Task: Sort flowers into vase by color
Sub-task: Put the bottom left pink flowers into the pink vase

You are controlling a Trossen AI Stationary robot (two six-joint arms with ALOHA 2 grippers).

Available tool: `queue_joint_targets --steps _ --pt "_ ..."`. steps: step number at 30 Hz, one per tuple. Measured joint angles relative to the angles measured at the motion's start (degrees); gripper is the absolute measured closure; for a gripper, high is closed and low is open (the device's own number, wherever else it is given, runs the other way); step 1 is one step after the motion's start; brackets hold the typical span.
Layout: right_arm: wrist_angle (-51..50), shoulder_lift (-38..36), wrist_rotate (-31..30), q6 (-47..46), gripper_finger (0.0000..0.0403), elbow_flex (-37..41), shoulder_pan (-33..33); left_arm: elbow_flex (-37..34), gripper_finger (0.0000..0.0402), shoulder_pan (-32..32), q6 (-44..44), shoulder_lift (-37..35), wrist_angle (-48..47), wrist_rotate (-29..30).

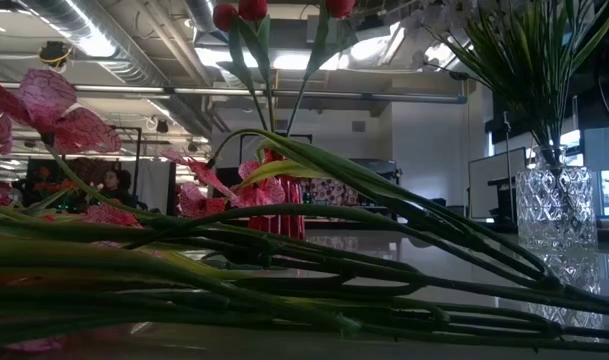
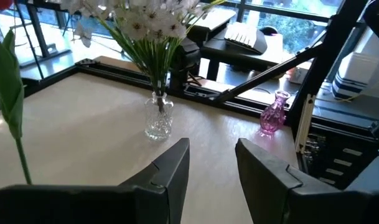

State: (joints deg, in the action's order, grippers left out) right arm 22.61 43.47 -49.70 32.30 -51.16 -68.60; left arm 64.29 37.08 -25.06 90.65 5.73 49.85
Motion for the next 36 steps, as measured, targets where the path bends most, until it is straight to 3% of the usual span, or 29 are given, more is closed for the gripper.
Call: queue_joint_targets --steps 5,9,13,20,26,36 --pt "1.44 3.47 11.23 -5.82 0.0116 -0.04 0.27 0.00 0.0273 0.50 6.36 0.02 6.91 -5.37" --pt "2.12 11.39 11.72 -7.61 0.0116 -1.87 3.37 0.02 0.0273 0.53 14.82 0.83 15.74 -14.16" --pt "-6.57 19.72 12.02 -14.85 0.0116 -8.35 6.98 0.02 0.0273 0.53 19.22 1.83 21.21 -19.99" --pt "-32.49 35.00 14.94 -32.31 0.0116 -23.93 13.03 0.02 0.0273 2.06 17.77 2.43 19.50 -20.35" --pt "-49.91 46.58 18.13 -45.11 0.0116 -33.42 15.98 0.02 0.0273 4.98 17.04 2.43 18.00 -17.28" --pt "-54.10 59.73 20.73 -59.61 0.0116 -35.32 17.62 0.02 0.0273 6.60 7.29 2.43 10.21 -14.22"
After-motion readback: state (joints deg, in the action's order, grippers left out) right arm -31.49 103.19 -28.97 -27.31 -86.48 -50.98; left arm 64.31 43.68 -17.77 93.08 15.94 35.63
